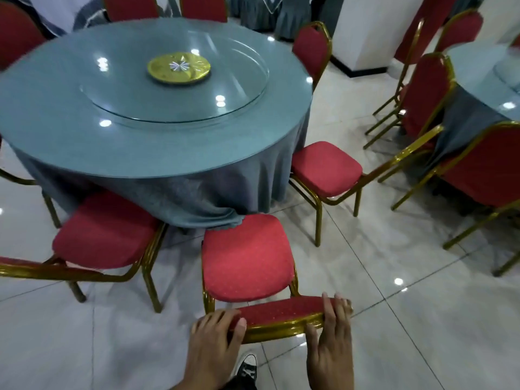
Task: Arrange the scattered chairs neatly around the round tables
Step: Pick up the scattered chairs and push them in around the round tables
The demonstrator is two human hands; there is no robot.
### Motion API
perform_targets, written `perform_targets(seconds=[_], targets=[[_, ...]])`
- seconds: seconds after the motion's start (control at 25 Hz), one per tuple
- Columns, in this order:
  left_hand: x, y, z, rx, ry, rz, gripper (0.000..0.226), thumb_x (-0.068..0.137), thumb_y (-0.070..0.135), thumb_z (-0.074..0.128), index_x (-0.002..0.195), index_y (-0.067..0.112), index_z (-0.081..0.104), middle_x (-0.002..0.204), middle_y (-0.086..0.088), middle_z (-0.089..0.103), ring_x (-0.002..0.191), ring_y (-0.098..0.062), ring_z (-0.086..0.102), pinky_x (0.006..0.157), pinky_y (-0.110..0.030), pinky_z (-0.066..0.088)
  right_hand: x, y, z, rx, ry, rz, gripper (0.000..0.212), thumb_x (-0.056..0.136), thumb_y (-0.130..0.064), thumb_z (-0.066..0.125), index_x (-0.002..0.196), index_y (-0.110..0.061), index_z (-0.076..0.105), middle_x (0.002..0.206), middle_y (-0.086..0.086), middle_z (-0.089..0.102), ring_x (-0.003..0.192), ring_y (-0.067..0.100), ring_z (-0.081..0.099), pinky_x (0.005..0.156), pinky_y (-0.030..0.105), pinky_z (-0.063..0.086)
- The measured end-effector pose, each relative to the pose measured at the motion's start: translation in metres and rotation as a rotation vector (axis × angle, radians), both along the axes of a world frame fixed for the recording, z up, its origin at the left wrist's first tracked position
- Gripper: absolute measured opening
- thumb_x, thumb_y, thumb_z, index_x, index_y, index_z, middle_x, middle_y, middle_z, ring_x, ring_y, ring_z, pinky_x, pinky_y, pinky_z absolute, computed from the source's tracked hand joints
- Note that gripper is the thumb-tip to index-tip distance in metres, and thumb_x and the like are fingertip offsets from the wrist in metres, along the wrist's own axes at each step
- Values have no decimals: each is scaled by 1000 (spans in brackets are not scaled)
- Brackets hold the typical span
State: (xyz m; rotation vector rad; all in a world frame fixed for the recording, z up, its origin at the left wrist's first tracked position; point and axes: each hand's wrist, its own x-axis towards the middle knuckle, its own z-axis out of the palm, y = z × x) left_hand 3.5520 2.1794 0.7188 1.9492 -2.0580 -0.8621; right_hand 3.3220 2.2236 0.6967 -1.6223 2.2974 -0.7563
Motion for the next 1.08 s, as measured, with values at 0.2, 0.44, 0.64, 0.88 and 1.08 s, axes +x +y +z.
perform_targets(seconds=[0.2, 0.44, 0.64, 0.88, 1.08], targets=[[-10, 1, -3, -72, -40, 147, 57, 90, 65, 13, 120, 42, 56, 114, 21, 56, 110, -8, 55, 98, -33, 36, -19, -23, 0, -85, 232, 96, 73, 96, -68, 18, 137, -16, 49, 140, 20, 57, 136, 36, 41, 110, 63, 32], [-51, 21, -15, -318, -118, 420, 51, 104, 43, 15, 123, 29, 61, 120, -4, 67, 114, -24, 54, 109, -37, 27, -41, -51, -2, -247, 243, 289, 64, 94, -66, 23, 123, -19, 55, 115, 20, 71, 118, 35, 53, 99, 63, 40], [-62, -23, -16, -249, -46, 539, 55, 103, 43, 14, 139, 28, 53, 140, 2, 54, 138, -18, 38, 123, -39, 16, -60, -100, 1, -101, 103, 485, 65, 96, -68, 23, 137, -26, 50, 134, 13, 62, 132, 30, 44, 114, 55, 23], [-77, -106, -13, -290, -24, 594, 58, 103, 45, 12, 143, 24, 49, 144, 1, 50, 141, -18, 34, 124, -43, 13, -82, -204, 2, 129, 100, 656, 66, 98, -74, 13, 156, -42, 17, 160, -7, 25, 153, 11, 2, 124, 46, -6], [-61, -175, -13, -308, 39, 637, 62, 102, 47, 11, 145, 22, 48, 151, -3, 46, 148, -21, 28, 125, -47, 7, -70, -284, 4, 207, 112, 736, 66, 96, -76, 10, 155, -47, 8, 162, -8, 20, 152, 7, -8, 123, 43, -14]])
